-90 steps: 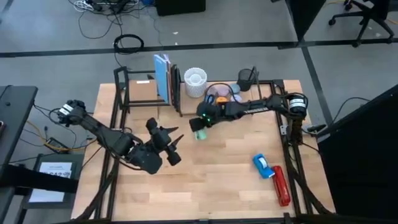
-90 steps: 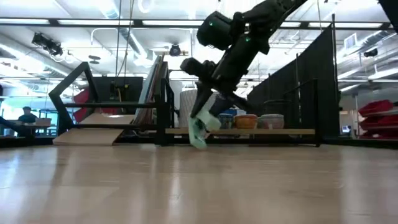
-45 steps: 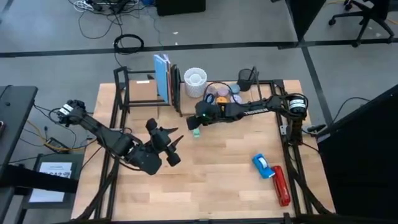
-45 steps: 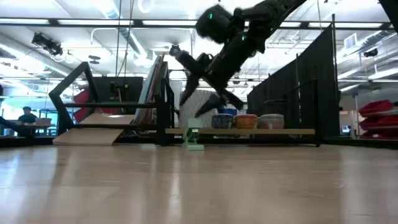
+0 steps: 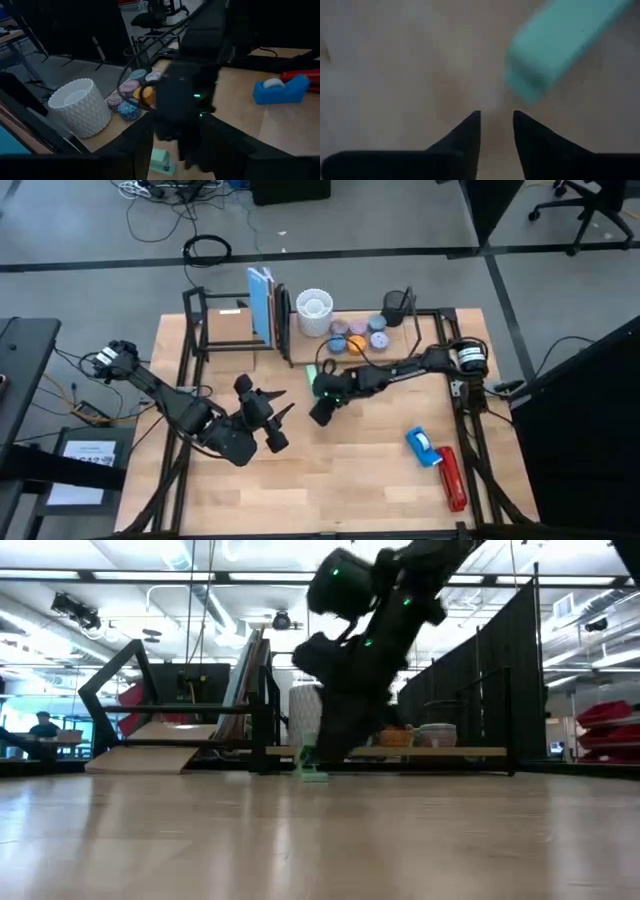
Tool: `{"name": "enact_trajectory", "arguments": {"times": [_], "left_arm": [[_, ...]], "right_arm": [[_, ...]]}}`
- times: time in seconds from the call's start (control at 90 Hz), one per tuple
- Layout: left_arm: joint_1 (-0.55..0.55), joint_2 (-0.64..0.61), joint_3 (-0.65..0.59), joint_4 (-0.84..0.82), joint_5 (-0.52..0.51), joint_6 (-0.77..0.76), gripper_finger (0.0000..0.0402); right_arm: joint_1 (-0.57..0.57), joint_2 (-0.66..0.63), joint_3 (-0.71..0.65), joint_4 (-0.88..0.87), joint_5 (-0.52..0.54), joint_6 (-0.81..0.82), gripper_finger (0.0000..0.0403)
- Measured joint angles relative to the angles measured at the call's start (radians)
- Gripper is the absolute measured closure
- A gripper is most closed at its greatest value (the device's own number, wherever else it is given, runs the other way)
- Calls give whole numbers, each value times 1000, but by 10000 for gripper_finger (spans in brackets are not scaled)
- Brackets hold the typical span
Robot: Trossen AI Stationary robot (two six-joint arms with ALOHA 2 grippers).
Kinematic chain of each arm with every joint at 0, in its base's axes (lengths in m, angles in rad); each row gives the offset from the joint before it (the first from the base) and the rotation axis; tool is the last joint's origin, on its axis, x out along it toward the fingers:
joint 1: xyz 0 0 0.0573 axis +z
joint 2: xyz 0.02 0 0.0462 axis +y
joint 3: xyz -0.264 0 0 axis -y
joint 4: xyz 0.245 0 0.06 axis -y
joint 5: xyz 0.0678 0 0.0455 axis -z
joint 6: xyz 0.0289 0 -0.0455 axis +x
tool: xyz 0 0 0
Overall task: Stock shelves
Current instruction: Put the blue tape dispenser under the left of the shelf
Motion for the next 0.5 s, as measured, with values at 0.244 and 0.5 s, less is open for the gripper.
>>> {"name": "enact_trajectory", "arguments": {"times": [0.244,0.5], "left_arm": [[0,0,0,4,0,-6,259],[0,0,0,4,0,-7,259]], "right_arm": [[-32,17,0,137,15,-18,377],[-5,3,19,139,-56,-103,376]]}}
